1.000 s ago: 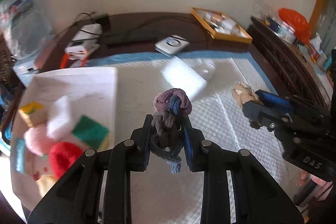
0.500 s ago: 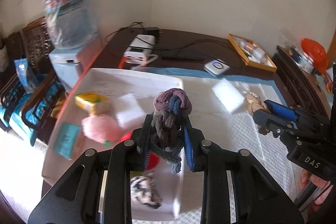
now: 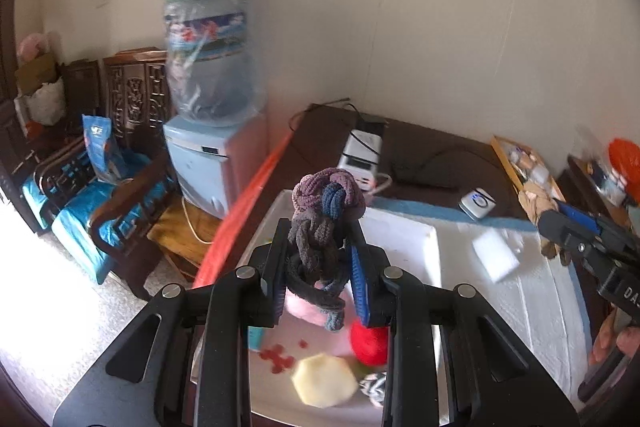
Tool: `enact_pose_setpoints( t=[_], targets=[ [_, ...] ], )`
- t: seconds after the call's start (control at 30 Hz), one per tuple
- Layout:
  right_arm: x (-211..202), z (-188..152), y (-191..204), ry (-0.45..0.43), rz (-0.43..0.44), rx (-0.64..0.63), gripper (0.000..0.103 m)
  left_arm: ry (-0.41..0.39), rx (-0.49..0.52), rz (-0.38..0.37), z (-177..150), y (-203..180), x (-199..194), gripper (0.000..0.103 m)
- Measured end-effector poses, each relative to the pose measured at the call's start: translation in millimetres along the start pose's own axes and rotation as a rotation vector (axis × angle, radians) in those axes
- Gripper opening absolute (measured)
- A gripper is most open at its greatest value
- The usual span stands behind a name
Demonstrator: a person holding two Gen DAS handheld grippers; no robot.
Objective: Organize soft objects
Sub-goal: 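Carry purple rope into box and open left tool while right releases brown rope there, then move both open tools back over the last items on the pad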
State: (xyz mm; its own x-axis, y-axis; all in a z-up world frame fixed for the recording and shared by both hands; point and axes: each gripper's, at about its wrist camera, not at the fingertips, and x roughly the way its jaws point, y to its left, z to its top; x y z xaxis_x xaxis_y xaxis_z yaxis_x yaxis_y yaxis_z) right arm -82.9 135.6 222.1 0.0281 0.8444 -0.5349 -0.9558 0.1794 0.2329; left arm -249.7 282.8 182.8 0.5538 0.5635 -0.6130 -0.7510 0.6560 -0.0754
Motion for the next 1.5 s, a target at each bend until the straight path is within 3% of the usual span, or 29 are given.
enact_pose_setpoints(
  t=[0.17, 0.37, 0.53, 0.6, 0.63, 0.67, 0.7, 0.73, 0.77, 0.83, 0.93, 1.17, 1.37, 1.5],
  targets=[
    [48, -19, 17, 0.105, 0.024, 0.020, 0.039, 0.001, -0.027, 0.015, 0, 24, 1, 0.026],
    [114, -61, 19, 0.274, -0.013, 0.110, 0.039, 0.150, 0.007, -0.008, -32, 32, 50, 0.026],
    [128, -68, 20, 0.299, -0.049, 0.166, 0.041, 0.216, 0.032, -0.023, -41, 41, 76, 0.027],
    [128, -67, 22, 0.287, -0.061, 0.175, 0.041, 0.218, 0.034, -0.022, -41, 44, 79, 0.032],
    [128, -67, 22, 0.281, -0.060, 0.176, 0.043, 0.219, 0.030, -0.018, -40, 47, 82, 0.039],
    [127, -67, 23, 0.276, -0.055, 0.174, 0.048, 0.222, 0.026, -0.015, -40, 49, 84, 0.056],
    [126, -67, 24, 0.274, -0.046, 0.171, 0.067, 0.225, 0.019, -0.012, -39, 51, 85, 0.069],
    [126, -66, 25, 0.271, -0.031, 0.166, 0.087, 0.224, 0.012, -0.005, -39, 52, 86, 0.096],
    [126, -66, 27, 0.265, -0.025, 0.156, 0.091, 0.221, 0.005, 0.000, -39, 54, 87, 0.103],
    [122, -65, 30, 0.243, -0.035, 0.115, 0.103, 0.200, -0.010, 0.004, -38, 56, 86, 0.103],
    [114, -63, 31, 0.212, -0.049, 0.073, 0.103, 0.158, -0.002, 0.024, -37, 53, 82, 0.103],
    [89, -59, 13, 0.168, -0.073, 0.044, 0.103, 0.147, -0.005, 0.050, -33, 31, 80, 0.103],
    [57, -56, -27, 0.114, -0.127, 0.086, 0.103, 0.140, 0.026, 0.045, -31, 2, 75, 0.103],
    [24, -55, -76, 0.067, -0.221, 0.139, 0.103, 0.136, 0.056, 0.007, -24, -25, 73, 0.103]
  ],
)
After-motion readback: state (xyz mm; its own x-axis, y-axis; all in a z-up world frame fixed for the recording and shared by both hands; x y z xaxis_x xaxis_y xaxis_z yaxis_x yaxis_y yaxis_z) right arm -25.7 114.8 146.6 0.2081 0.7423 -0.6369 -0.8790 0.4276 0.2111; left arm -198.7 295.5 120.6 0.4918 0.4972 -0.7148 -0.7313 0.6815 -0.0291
